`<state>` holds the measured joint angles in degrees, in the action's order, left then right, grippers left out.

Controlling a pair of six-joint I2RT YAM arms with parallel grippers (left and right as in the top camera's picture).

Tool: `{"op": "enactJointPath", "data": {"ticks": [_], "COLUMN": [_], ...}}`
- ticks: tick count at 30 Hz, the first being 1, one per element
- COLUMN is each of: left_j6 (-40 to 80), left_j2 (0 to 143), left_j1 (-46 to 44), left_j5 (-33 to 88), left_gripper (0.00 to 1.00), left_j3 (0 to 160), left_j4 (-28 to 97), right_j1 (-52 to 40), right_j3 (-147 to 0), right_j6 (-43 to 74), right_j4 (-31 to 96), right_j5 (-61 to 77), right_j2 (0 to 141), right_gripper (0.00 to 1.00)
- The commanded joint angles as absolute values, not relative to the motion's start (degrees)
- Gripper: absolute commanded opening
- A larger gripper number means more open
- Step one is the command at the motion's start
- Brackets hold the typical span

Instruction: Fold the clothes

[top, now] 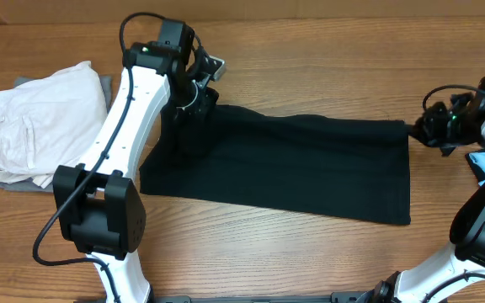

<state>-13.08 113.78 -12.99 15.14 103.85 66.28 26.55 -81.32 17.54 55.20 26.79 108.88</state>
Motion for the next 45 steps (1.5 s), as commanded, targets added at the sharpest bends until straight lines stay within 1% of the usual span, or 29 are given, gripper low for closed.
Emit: {"op": "enactJointPath", "data": {"ticks": [1, 6, 8, 13, 20, 26, 31, 33, 37, 41, 42, 43, 44, 45], "left_j6": [-14.6, -14.6, -14.6, -14.6, -14.7, -15.1, -15.0, -15.0, -15.0, -15.0, -15.0, -15.0, -15.1, -15.5], "left_j2": [112.4, 112.4, 112.4, 112.4, 112.4, 112.4, 112.4, 112.4, 112.4, 112.4, 112.4, 112.4, 112.4, 112.4], "left_j1": [-12.8, -12.8, -12.8, -13.3, -13.5, -13.5, -13.6, -14.0, -14.3, -14.3, -14.3, -14.3, -14.4, -14.6], "left_j5": [10.0, 10.1, 10.3, 13.1, 13.1, 13.1, 13.6, 13.6, 13.4, 13.4, 13.6, 13.9, 14.7, 15.8], "left_gripper": [0.04, 0.04, 0.04, 0.04, 0.04, 0.09, 0.13, 0.16, 0.19, 0.18, 0.2, 0.26, 0.34, 0.39], "left_j3": [107.0, 107.0, 107.0, 107.0, 107.0, 107.0, 107.0, 106.9, 105.7, 103.1, 102.5, 101.9, 101.1, 100.1], "left_j4": [67.5, 67.4, 67.0, 65.7, 66.8, 71.3, 75.4, 77.4, 78.0, 77.7, 77.6, 77.6, 77.3, 76.9], "right_j1": [27.6, 29.3, 29.4, 29.4, 29.8, 31.6, 32.1, 32.1, 32.1, 31.9, 31.9, 31.9, 31.9, 31.9], "right_j3": [-85.1, -87.5, -87.6, -87.6, -87.6, -87.9, -87.8, -87.8, -87.7, -87.1, -86.7, -86.5, -86.2, -86.0], "right_j6": [16.3, 15.3, 13.4, 13.0, 13.2, 13.5, 13.6, 13.7, 13.7, 13.7, 13.7, 13.7, 13.7, 13.7], "right_j4": [55.5, 54.9, 53.7, 49.9, 50.1, 59.0, 68.8, 70.5, 73.1, 76.0, 75.9, 75.7, 75.3, 74.8], "right_j5": [27.1, 28.1, 29.7, 31.6, 31.6, 28.0, 16.5, 13.0, 11.1, 8.4, 8.4, 8.4, 8.4, 8.5], "right_j2": [106.4, 106.4, 106.4, 106.4, 106.3, 104.8, 104.6, 104.6, 104.6, 104.6, 104.6, 104.6, 104.6, 104.6], "right_gripper": [0.04, 0.04, 0.04, 0.04, 0.04, 0.04, 0.04, 0.04, 0.04, 0.04, 0.04, 0.04, 0.04, 0.04]}}
